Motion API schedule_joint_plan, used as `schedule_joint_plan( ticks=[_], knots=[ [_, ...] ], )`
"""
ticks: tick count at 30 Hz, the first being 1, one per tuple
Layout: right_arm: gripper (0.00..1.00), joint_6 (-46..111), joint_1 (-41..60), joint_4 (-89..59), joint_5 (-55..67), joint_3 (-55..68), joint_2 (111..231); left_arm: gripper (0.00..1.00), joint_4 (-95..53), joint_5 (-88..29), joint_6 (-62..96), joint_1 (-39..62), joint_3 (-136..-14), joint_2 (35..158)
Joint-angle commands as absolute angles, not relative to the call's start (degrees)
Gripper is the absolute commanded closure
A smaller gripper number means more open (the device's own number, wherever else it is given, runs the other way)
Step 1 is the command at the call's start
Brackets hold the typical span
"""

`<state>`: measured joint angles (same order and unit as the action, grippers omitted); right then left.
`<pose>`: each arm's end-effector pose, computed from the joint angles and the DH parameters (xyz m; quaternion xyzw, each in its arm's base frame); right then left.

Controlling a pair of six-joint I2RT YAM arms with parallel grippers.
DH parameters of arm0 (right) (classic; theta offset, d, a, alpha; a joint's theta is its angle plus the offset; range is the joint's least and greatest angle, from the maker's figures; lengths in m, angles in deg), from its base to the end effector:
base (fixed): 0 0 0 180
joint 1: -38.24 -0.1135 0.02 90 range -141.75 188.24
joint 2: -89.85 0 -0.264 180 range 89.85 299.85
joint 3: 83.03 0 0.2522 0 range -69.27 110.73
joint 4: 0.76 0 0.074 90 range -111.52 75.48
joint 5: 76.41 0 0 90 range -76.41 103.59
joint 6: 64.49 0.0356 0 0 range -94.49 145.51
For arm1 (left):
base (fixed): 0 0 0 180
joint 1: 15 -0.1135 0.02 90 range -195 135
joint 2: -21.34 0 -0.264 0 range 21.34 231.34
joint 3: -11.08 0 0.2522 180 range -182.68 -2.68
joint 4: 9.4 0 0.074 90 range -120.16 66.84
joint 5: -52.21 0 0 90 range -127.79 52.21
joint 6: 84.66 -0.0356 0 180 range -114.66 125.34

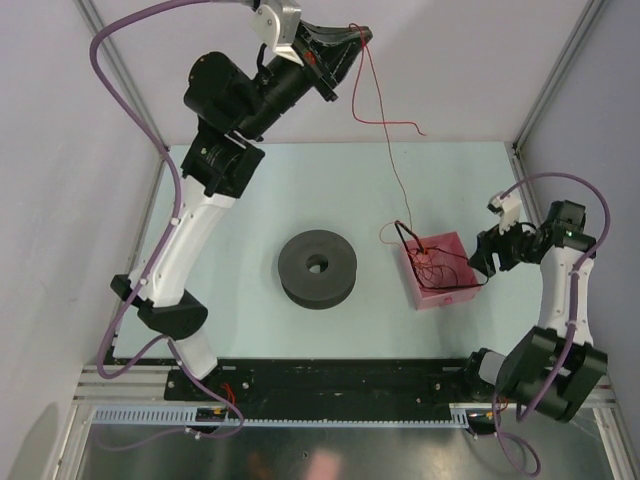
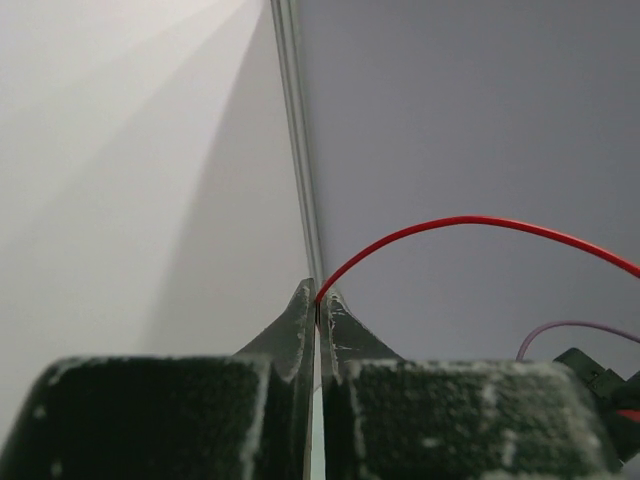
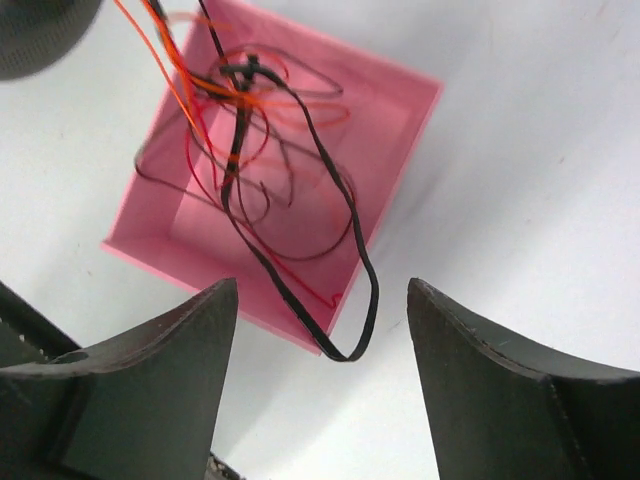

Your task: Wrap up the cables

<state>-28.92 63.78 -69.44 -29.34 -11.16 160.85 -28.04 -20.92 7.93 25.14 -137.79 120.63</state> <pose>0.2126 -0.0747 0.2743 -0.2960 0.8668 0.1601 0.3680 0.2371 -0.2134 0.6216 0.2778 0.4205 -0.3809 0.7752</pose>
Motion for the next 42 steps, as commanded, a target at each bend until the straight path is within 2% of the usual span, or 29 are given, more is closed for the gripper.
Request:
schedule_joint_plan(
  ticks=[1, 7, 11, 14, 17, 23, 27, 37, 42],
  knots=[
    [0.25, -17.6, 60.1, -61.6, -33.8, -9.0, 154.2, 1.00, -26.5, -17.9, 9.8, 26.5, -138.8, 120.1],
    [0.24, -0.7, 45.9, -48.6, -34.9, -8.8, 150.2, 1.00, -26.5, -17.8, 9.5, 28.6, -139.6, 120.9],
    [0.22, 7.1, 36.1, -38.9, -29.8, -9.0, 152.8, 1.00, -26.5, -18.2, 9.5, 28.9, -140.8, 121.0],
    [0.25, 10.3, 30.2, -33.5, -26.5, -9.0, 156.7, 1.00, -26.5, -18.6, 9.6, 29.1, -141.2, 120.5],
    [0.34, 10.7, 26.3, -31.5, -23.3, -9.3, 161.1, 1.00, -26.6, -19.5, 9.1, 29.0, -141.2, 119.6],
    [0.63, 9.7, 26.9, -28.0, -18.9, -13.8, 165.6, 1.00, -26.6, -23.3, 6.6, 28.9, -142.3, 117.0],
    [0.67, 6.9, 29.2, -28.7, -17.8, -16.9, 166.0, 1.00, -26.5, -28.9, 4.3, 28.3, -144.7, 115.5],
    [0.69, -1.5, 36.3, -34.3, -19.2, -21.2, 165.1, 1.00, -18.8, -46.7, -10.7, 25.4, -148.5, 111.4],
    [0.77, -6.5, 39.8, -37.8, -19.1, -22.2, 165.8, 1.00, -16.5, -51.0, -15.6, 22.5, -147.1, 109.2]
  ],
)
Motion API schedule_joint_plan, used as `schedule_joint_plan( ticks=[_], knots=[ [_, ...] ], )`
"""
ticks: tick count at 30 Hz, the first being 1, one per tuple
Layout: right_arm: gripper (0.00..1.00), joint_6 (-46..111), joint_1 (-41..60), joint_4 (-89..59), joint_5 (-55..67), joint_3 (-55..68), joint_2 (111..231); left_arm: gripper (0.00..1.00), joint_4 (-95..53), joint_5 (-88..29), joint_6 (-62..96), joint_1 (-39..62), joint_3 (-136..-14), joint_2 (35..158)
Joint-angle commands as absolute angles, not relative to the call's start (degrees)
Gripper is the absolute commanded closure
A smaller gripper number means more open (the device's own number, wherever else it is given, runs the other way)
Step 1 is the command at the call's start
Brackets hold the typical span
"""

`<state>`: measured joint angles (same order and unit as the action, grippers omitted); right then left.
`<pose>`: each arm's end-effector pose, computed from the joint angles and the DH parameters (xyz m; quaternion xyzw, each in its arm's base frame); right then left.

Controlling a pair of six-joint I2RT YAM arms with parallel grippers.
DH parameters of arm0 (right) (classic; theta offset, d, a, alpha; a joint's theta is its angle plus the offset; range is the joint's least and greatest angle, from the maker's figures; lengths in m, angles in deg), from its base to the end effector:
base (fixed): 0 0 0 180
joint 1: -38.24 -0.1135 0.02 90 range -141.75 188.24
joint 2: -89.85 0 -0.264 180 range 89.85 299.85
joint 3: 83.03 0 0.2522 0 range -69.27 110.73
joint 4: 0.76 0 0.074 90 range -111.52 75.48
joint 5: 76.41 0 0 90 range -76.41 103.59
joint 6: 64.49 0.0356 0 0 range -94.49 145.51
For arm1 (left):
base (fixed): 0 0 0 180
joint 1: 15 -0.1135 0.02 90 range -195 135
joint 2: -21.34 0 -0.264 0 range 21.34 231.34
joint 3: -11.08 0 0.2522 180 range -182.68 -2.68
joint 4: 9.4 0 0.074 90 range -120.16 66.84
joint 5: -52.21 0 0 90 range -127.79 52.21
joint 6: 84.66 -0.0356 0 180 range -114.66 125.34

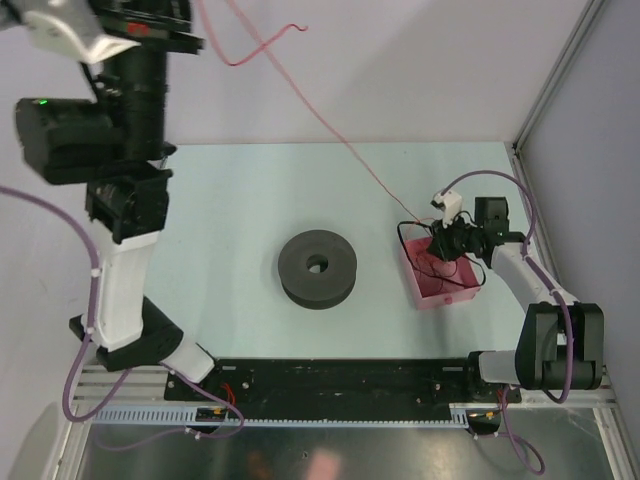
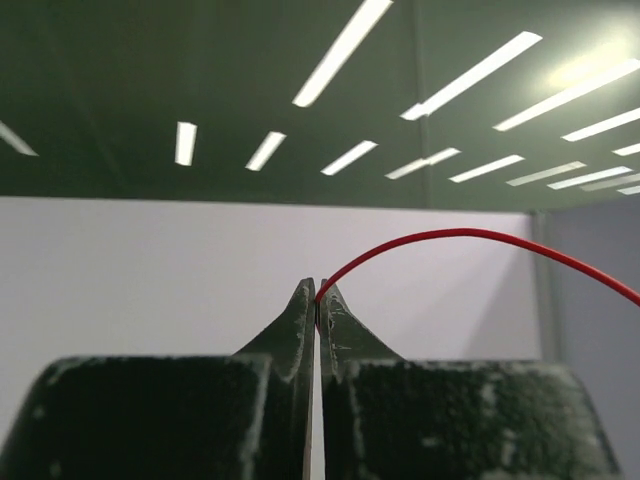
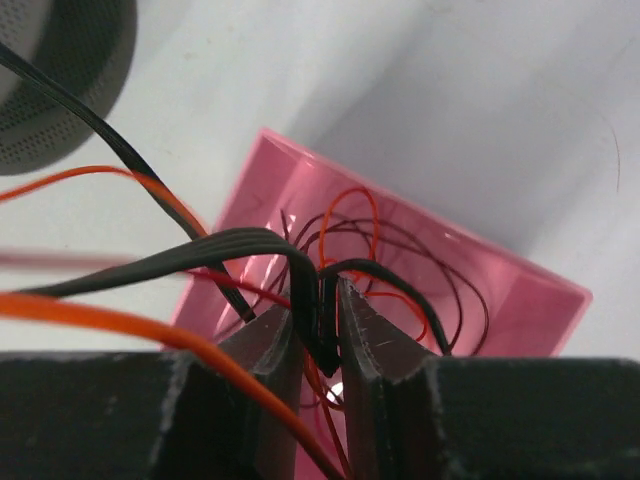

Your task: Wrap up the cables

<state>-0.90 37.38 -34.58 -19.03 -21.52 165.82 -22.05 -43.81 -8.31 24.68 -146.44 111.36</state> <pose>0.2691 0.0232 0.2290 -0.3086 0.8480 0.1804 0.3913 0.1406 -0.1118 0.7000 0.0906 0.2919 -0.1989 0.9311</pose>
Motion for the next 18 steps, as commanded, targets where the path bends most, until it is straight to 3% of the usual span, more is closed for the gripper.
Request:
schedule_joint_plan(
  ticks=[1, 18],
  knots=[
    [0.78, -7.6, 40.6, -38.4, -19.2, -22.3, 165.9, 1.00, -16.2, -51.7, -16.2, 21.7, -147.1, 109.0],
    [0.70, -17.0, 47.3, -44.7, -18.5, -23.4, 166.9, 1.00, -8.7, -56.5, -24.9, 4.6, -148.8, 108.0]
  ],
)
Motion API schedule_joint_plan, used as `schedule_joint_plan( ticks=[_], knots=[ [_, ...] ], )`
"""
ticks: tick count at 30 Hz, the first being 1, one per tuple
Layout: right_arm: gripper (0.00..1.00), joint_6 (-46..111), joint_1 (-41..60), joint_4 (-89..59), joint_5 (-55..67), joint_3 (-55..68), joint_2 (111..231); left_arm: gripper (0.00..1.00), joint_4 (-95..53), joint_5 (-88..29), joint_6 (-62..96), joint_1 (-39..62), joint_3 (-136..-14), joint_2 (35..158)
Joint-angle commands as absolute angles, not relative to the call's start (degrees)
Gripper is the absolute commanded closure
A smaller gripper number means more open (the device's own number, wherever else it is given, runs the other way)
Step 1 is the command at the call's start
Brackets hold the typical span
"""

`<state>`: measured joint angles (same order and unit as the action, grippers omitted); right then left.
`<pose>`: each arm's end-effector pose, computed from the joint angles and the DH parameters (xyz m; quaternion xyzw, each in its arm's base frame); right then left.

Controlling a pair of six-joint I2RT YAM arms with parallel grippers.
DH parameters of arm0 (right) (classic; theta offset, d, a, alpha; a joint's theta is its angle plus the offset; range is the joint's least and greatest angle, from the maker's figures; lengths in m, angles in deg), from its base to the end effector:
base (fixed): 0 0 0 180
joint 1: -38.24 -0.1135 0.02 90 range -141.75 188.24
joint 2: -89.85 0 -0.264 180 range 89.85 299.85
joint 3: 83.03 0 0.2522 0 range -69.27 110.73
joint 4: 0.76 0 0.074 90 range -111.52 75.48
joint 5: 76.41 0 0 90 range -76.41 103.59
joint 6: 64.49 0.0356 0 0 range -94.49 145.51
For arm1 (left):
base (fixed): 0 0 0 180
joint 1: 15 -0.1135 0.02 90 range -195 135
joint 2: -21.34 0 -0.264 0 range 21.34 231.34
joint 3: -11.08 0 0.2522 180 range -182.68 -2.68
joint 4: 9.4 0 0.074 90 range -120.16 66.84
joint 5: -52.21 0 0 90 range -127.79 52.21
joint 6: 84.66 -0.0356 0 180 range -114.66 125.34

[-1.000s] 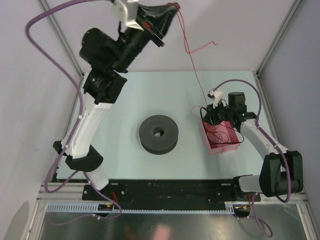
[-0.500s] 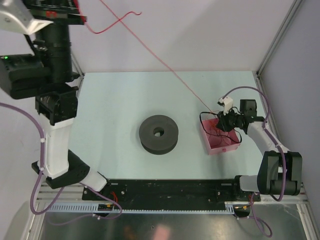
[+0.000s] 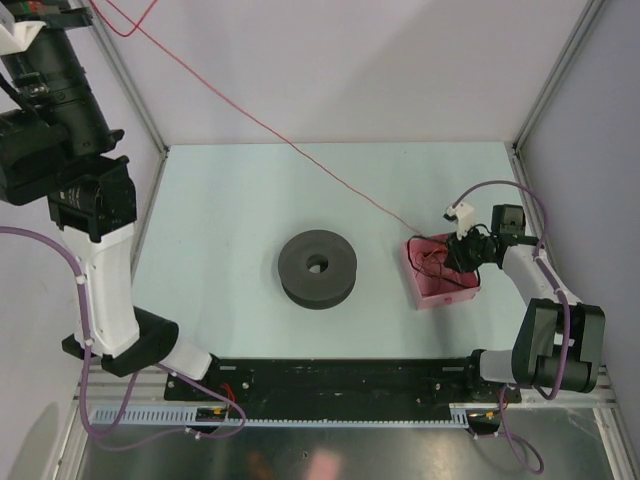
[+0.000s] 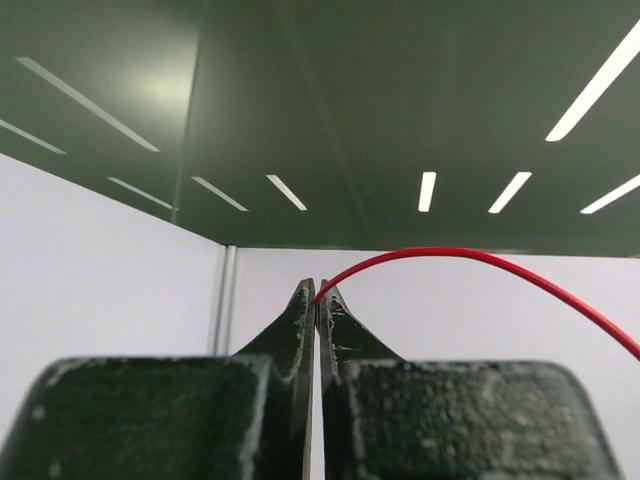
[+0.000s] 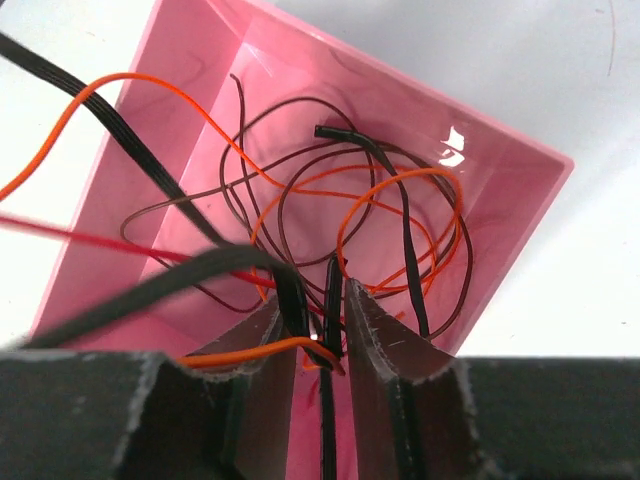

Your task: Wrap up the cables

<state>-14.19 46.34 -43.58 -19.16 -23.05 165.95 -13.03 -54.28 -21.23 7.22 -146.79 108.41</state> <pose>0.2527 -0.0165 0.2107 -0.3243 0.8689 0.1443 0.3449 0.1255 -0.0403 0.7150 -0.0471 0.2364 0.0652 0.9683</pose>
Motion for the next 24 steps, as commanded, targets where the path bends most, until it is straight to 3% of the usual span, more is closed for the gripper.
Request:
schedule_joint_plan(
  ticks=[1, 6, 12, 18, 24],
  knots=[
    [0.70, -17.2, 47.4, -44.8, -18.5, -23.4, 167.0, 1.00, -8.6, -56.5, -25.4, 3.9, -148.7, 108.0],
    [0.70, -18.0, 47.9, -45.4, -18.4, -23.6, 167.0, 1.00, -8.1, -56.7, -29.4, 0.9, -146.8, 107.5],
    [0.76, -18.3, 47.9, -46.4, -20.7, -23.7, 164.8, 1.00, -15.9, -54.4, -28.6, -2.7, -132.6, 102.5],
    [0.97, -16.7, 46.9, -46.1, -24.2, -23.7, 161.0, 1.00, -28.0, -44.9, -21.2, -2.6, -98.8, 88.8],
    [1.00, -17.1, 45.5, -46.9, -25.1, -23.7, 158.8, 0.97, -38.4, -42.8, -15.5, -2.8, -69.5, 79.0]
  ],
)
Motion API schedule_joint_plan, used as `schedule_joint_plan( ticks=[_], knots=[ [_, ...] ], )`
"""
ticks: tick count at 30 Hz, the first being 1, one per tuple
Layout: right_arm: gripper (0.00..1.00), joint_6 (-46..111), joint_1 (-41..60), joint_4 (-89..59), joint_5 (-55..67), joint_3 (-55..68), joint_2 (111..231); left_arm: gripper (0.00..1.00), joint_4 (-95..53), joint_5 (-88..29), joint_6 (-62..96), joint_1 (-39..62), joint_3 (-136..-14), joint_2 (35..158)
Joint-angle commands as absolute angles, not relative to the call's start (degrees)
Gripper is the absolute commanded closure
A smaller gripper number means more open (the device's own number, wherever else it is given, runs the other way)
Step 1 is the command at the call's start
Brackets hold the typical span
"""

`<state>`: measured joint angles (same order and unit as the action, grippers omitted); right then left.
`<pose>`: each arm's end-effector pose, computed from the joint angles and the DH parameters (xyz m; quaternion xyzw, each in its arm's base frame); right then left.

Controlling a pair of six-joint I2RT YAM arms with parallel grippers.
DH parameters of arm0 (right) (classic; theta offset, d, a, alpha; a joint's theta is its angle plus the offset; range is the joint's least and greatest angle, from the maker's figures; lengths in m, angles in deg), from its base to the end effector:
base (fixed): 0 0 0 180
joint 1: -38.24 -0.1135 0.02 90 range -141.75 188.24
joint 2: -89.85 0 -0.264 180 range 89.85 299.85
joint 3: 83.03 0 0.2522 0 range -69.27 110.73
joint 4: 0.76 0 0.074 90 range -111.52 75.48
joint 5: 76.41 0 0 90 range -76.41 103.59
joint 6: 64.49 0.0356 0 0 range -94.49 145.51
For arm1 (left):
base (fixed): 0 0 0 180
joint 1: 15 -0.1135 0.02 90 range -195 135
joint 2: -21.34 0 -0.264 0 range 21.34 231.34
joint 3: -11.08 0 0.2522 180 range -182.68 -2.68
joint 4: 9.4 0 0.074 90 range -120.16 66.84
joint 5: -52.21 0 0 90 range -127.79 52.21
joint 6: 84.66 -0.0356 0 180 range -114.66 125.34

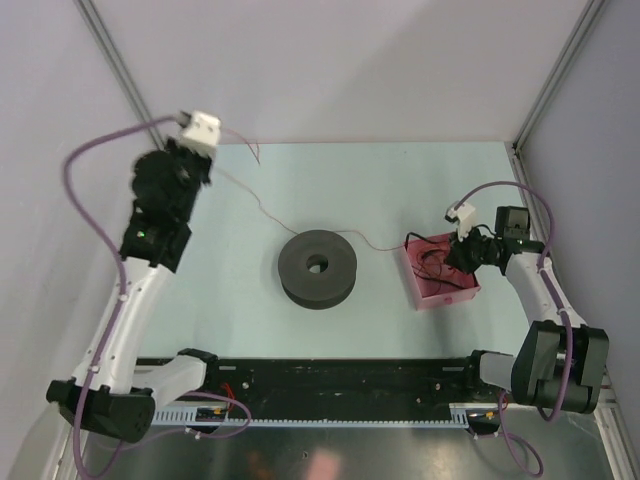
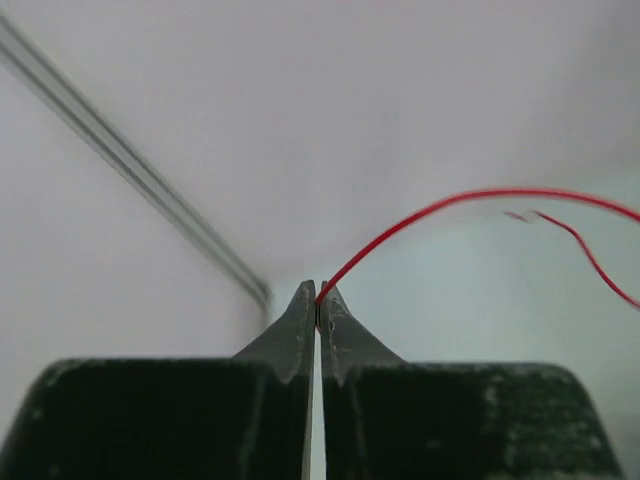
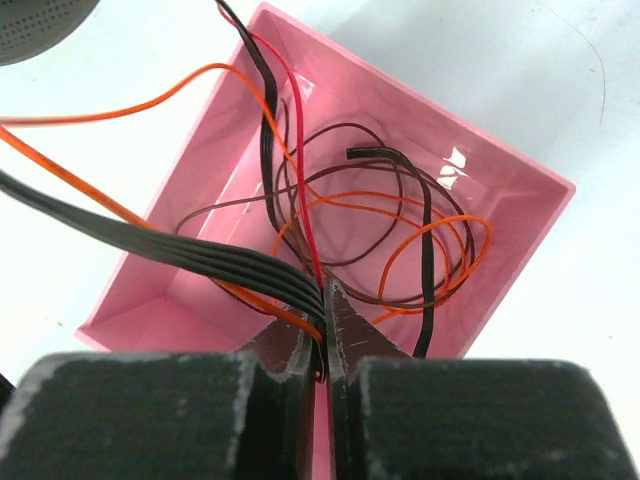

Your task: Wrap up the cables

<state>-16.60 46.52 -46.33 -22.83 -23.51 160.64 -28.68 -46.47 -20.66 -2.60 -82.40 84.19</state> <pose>0.2372 -0.0132 0.2276 -0.3502 0.8451 0.1556 0.3728 0.2195 -0.0428 0.4984 0.1525 0.6160 0.1389 0.7602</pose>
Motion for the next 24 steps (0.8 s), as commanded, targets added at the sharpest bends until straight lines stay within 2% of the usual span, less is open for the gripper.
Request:
schedule_joint_plan(
  ticks=[1, 2, 4, 8, 10, 11, 14, 17, 19, 24],
  knots=[
    [1.00, -17.4, 45.3, -47.2, -25.1, -23.7, 158.7, 0.93, -40.0, -42.2, -15.1, -2.8, -66.5, 78.5],
    [1.00, -17.7, 45.1, -47.5, -25.1, -23.7, 158.6, 0.87, -41.9, -41.9, -14.8, -2.8, -64.2, 78.7],
    [1.00, -18.3, 45.0, -48.0, -25.3, -23.7, 158.5, 0.66, -47.0, -38.6, -15.2, -3.2, -62.0, 80.8],
    [1.00, -19.2, 44.7, -48.5, -25.5, -23.7, 158.1, 0.25, -54.2, -21.8, -20.3, -4.3, -64.4, 85.6],
    [1.00, -19.3, 44.5, -48.5, -25.5, -23.7, 158.1, 0.09, -54.8, -11.3, -23.5, -3.4, -67.8, 87.9],
    [1.00, -19.4, 44.5, -48.5, -25.6, -23.7, 158.0, 0.05, -54.8, -7.5, -25.9, -1.8, -69.7, 89.4],
    [1.00, -19.5, 44.2, -48.7, -25.8, -23.7, 157.9, 0.03, -54.9, -2.2, -35.4, 6.4, -74.9, 95.1],
    [1.00, -19.4, 44.0, -48.7, -25.9, -23.7, 157.6, 0.05, -54.1, 2.2, -44.4, 13.8, -78.7, 102.3],
    [1.00, -18.8, 43.9, -48.5, -25.8, -23.7, 157.4, 0.08, -53.3, 4.1, -48.7, 18.8, -83.7, 111.3],
    [1.00, -18.1, 44.2, -48.9, -25.6, -23.7, 157.5, 0.12, -51.2, 6.6, -56.1, 25.6, -91.9, 126.0]
  ],
)
